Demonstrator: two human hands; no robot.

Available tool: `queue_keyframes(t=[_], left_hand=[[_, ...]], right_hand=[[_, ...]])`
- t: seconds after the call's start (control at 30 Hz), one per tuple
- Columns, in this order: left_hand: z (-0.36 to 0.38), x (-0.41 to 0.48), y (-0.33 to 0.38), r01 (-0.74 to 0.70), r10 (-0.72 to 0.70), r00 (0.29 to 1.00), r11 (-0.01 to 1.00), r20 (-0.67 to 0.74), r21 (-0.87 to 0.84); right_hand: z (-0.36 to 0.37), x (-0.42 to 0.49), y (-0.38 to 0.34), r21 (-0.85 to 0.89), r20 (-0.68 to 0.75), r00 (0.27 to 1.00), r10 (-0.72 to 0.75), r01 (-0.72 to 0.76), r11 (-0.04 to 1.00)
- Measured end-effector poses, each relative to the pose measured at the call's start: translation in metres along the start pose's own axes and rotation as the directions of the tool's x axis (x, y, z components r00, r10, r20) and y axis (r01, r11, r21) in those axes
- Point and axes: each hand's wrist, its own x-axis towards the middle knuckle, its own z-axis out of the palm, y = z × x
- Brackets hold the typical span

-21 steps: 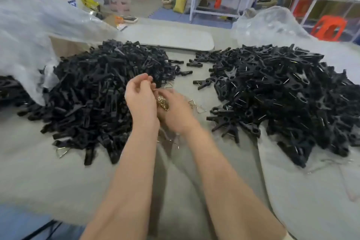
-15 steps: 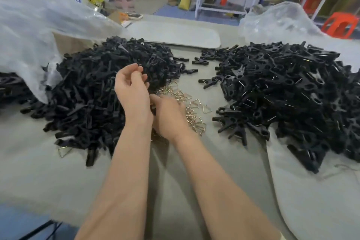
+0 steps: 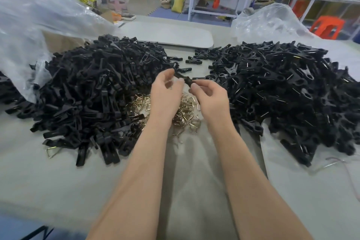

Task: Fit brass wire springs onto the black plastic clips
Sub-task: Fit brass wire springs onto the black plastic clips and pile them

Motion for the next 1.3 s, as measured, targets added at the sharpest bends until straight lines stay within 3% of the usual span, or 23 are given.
queue_keyframes(t=[0.13,0.23,0.4,0.6,0.67,0.77,0.87,1.0,1.17,1.3], left_hand=[[0.009,-0.010,-0.005,0.037,-0.019,0.976,0.996,0.217,-0.076],[0.006,-0.009,-0.006,0.070,-0.035,0.967,0.989,0.252,-0.131],[0.006,-0.012,-0.007,0.014,0.009,0.976,0.995,0.219,-0.103],[0.002,-0.008,-0.005,0.105,-0.086,0.992,0.964,0.088,-0.244],[0.005,-0.010,-0.006,0.166,-0.130,0.979,0.956,0.160,-0.241],[0.011,-0.014,-0.007,0.226,-0.170,0.948,0.956,0.271,-0.190],[0.010,-0.013,-0.010,0.179,-0.146,0.961,0.976,0.233,-0.128],[0.008,-0.015,-0.010,0.045,-0.035,0.991,0.996,0.133,-0.076],[0.010,-0.012,-0.004,0.063,-0.022,0.982,0.974,0.186,-0.217],[0.008,-0.015,-0.006,-0.101,0.104,0.963,0.995,0.250,-0.026]], right_hand=[[-0.009,-0.005,0.004,0.192,0.082,0.992,0.098,-0.112,0.975],[-0.009,-0.003,0.004,0.271,0.132,0.975,0.179,-0.209,0.940],[-0.009,-0.001,0.001,0.251,0.075,0.970,0.233,-0.245,0.937],[-0.022,0.002,0.003,0.165,-0.047,0.963,0.267,-0.256,0.953],[-0.022,0.004,0.003,0.127,-0.076,0.965,0.252,-0.241,0.962],[-0.015,0.000,-0.001,0.185,-0.005,0.987,0.161,-0.157,0.970],[-0.014,-0.003,-0.002,0.162,0.024,0.999,0.032,-0.035,0.986],[-0.016,-0.004,-0.002,-0.023,0.033,0.999,-0.043,0.044,0.999],[-0.018,-0.005,-0.004,-0.069,0.029,0.992,-0.124,0.126,0.990],[-0.022,-0.006,-0.005,0.024,0.016,0.998,-0.059,0.059,0.998]])
